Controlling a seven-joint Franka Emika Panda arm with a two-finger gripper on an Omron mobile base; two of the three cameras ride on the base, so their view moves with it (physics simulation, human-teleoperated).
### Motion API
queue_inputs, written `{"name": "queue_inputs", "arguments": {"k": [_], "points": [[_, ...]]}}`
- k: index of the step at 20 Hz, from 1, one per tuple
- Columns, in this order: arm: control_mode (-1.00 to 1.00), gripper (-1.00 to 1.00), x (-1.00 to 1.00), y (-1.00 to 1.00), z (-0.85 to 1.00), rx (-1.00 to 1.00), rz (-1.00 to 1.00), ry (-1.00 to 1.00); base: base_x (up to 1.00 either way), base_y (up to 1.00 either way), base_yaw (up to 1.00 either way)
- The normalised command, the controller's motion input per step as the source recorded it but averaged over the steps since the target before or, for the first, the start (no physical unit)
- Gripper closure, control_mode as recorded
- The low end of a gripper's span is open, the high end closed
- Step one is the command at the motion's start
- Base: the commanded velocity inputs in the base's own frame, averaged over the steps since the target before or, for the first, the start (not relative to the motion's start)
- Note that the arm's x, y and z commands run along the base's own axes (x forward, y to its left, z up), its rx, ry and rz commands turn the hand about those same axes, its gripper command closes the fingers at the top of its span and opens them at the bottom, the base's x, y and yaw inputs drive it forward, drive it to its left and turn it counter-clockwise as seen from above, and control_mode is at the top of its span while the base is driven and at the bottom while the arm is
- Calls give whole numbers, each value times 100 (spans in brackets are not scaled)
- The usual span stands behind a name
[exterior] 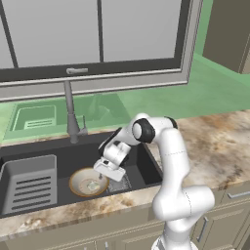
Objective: Pick the garlic from the cabinet and place it in the bowl. Then pick the bowl and place it in the sink. Then turn on the sink facuet.
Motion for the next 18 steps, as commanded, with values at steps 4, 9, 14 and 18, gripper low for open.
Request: {"name": "queue_inputs", "arguments": {"k": [4,9,14,18], "points": [[-100,-100,0,0,56,1,0,0,0,0,0],[-100,-100,-5,-14,99,2,0,0,0,0,0],[-100,-100,-37,-8,100,11,-7,1,0,0,0],[-100,-100,-63,0,83,19,-11,8,0,0,0]]}}
